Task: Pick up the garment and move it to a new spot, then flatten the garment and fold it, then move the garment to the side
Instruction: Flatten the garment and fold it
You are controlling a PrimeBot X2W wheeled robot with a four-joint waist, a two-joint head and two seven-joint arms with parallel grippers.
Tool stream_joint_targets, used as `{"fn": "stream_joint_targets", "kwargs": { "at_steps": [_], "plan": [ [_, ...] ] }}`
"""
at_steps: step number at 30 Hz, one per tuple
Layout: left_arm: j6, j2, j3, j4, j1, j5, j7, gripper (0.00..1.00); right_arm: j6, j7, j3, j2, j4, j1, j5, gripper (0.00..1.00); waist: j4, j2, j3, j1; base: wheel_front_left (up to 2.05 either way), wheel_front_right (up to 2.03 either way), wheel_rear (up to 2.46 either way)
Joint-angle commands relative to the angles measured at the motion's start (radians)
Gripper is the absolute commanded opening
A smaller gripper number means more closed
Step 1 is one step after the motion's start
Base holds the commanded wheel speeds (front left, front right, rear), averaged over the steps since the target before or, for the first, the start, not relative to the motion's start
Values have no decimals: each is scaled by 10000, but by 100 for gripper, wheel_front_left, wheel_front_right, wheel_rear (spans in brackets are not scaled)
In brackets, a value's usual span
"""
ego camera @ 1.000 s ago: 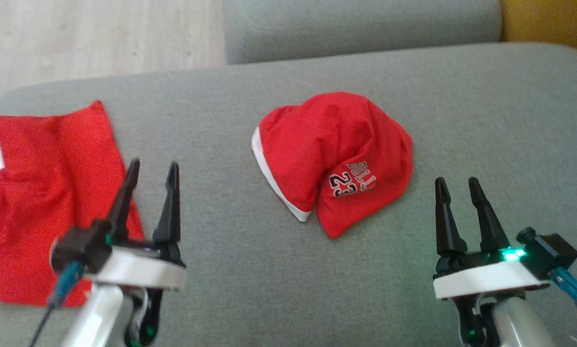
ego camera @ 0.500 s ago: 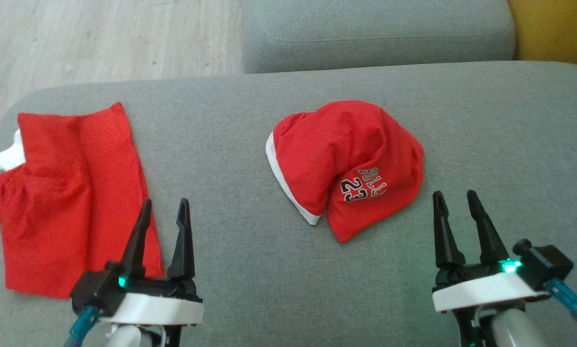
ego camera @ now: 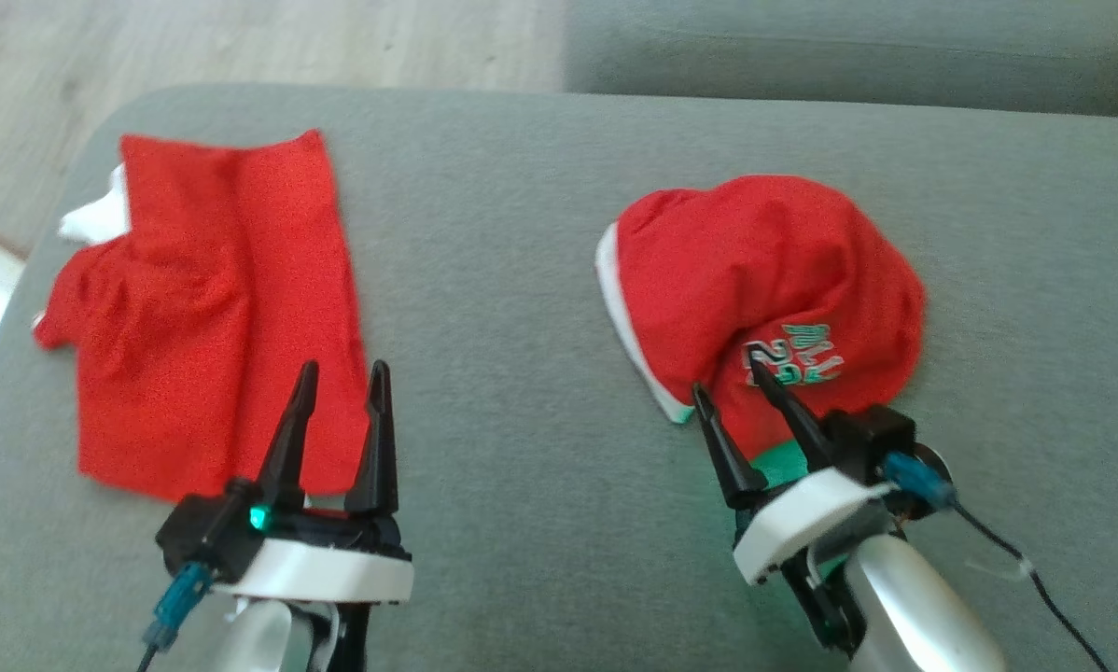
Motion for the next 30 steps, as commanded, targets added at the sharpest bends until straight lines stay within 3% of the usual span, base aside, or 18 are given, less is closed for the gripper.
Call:
{"fn": "stream_joint_targets", "kwargs": {
  "at_steps": [1, 10, 11, 12, 21, 26, 30],
  "plan": [
    [-47, -35, 258, -252, -510, 46, -97, 100, -7, 100, 291, -20, 176, -530, -56, 100, 385, 0, 238, -1, 0, 0, 0],
    [-131, -152, 135, -67, -741, -6, -97, 100, -7, 80, 351, -20, 2518, -1788, -176, 100, 1072, 0, 553, -1, 0, 0, 0],
    [-135, -159, 137, -56, -739, -5, -97, 100, -7, 13, 356, -20, 2709, -1873, -120, 45, 1090, 0, 555, -1, 0, 0, 0],
    [-139, -165, 138, -50, -734, -1, -97, 100, -7, -106, 355, -20, 2857, -1951, -95, 0, 1099, 0, 556, -1, 0, 0, 0],
    [-152, -194, 269, -13, -543, 6, -97, 100, -7, -811, -206, -20, 3035, -1939, 192, 0, 537, 0, 199, -1, 0, 0, 0],
    [-156, -205, 308, -33, -337, -29, -97, 100, -7, -895, -1543, -36, 2363, -1531, -873, 0, -120, 0, -261, -1, 0, 0, 0],
    [-157, -211, 208, -77, -143, -57, -97, 100, -7, -494, -2840, -437, 1437, -1233, -2002, 0, -547, 0, -568, -1, 0, 0, 0]
  ]
}}
